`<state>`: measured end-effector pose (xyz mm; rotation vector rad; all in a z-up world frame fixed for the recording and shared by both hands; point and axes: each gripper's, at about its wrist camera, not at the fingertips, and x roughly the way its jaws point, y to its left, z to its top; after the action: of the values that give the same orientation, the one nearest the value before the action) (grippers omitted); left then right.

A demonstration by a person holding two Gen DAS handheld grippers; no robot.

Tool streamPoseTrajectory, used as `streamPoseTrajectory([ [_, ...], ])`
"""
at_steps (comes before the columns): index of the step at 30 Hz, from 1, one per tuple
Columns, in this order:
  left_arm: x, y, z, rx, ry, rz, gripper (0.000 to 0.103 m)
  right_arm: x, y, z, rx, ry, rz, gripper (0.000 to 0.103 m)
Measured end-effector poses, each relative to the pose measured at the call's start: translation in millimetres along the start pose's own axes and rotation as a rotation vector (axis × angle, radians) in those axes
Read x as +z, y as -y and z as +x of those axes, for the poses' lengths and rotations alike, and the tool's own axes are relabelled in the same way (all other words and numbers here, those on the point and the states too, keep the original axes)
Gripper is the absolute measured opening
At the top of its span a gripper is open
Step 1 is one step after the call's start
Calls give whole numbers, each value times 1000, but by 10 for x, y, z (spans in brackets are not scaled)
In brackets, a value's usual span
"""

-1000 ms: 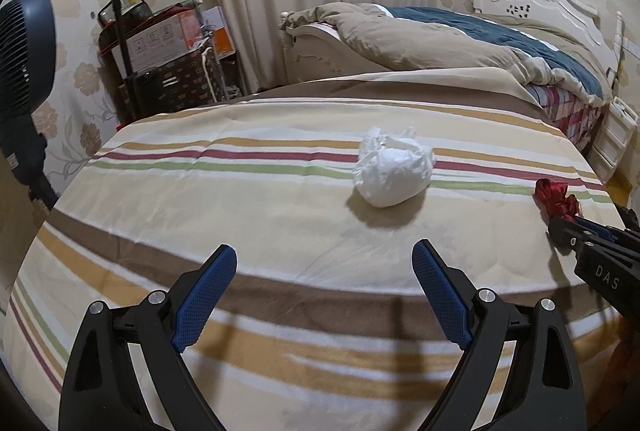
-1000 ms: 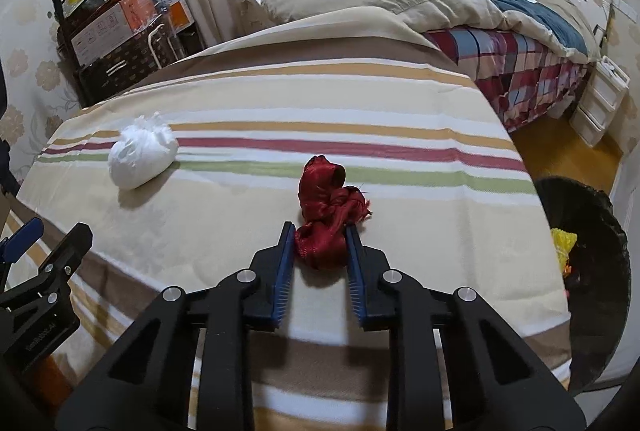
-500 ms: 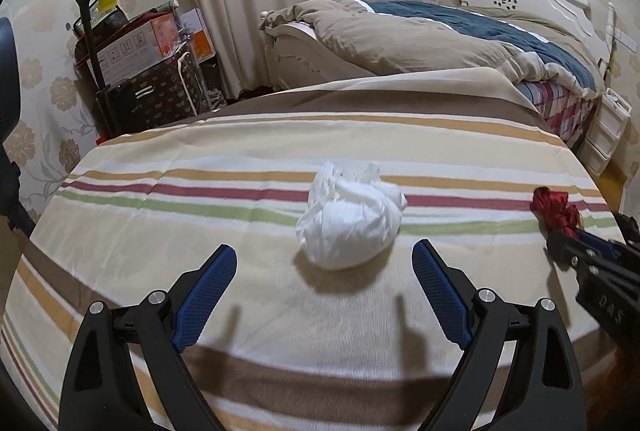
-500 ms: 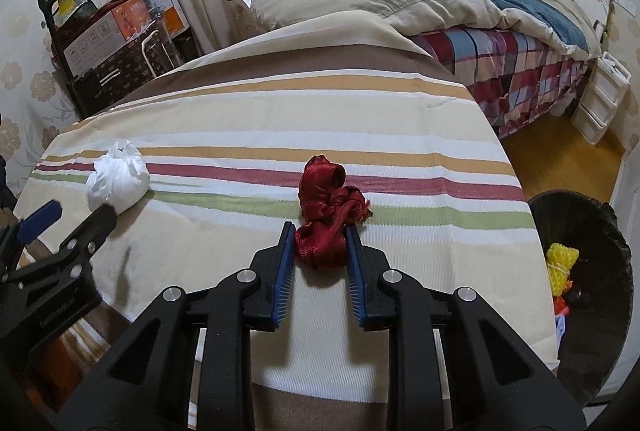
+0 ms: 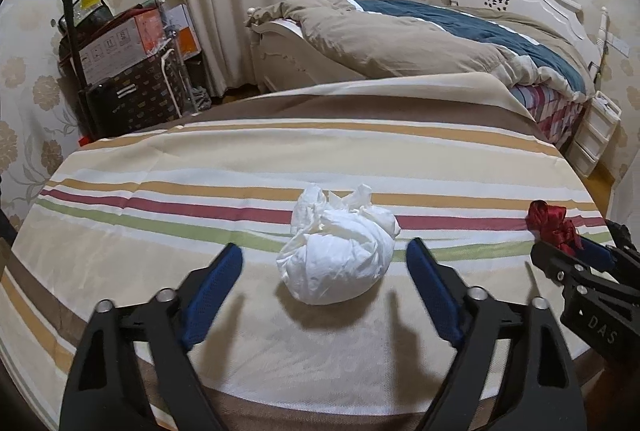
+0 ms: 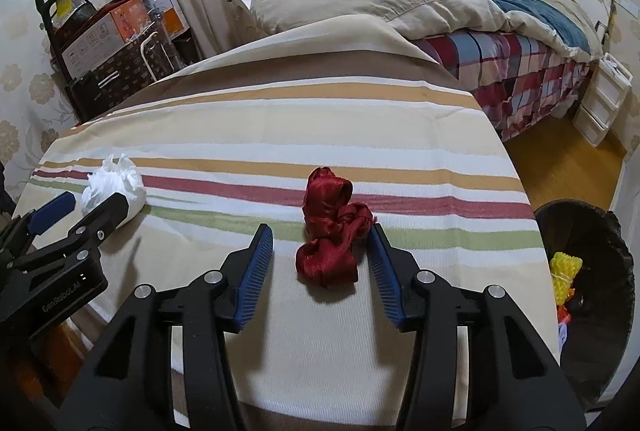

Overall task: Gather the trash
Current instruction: 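Grasp the white tissue bundle with the left tool while the right tool holds the ribbon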

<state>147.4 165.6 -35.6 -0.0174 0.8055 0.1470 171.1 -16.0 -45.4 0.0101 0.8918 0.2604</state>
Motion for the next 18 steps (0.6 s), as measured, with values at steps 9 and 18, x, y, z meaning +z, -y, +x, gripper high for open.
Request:
streamPoseTrajectory([
  [9, -25, -6, 17, -67, -21, -7, 50, 26, -62, 36, -9, -4, -32, 32],
  [18, -98, 37, -86, -67, -13, 9, 46, -76, -70, -74, 7, -4, -38, 30],
])
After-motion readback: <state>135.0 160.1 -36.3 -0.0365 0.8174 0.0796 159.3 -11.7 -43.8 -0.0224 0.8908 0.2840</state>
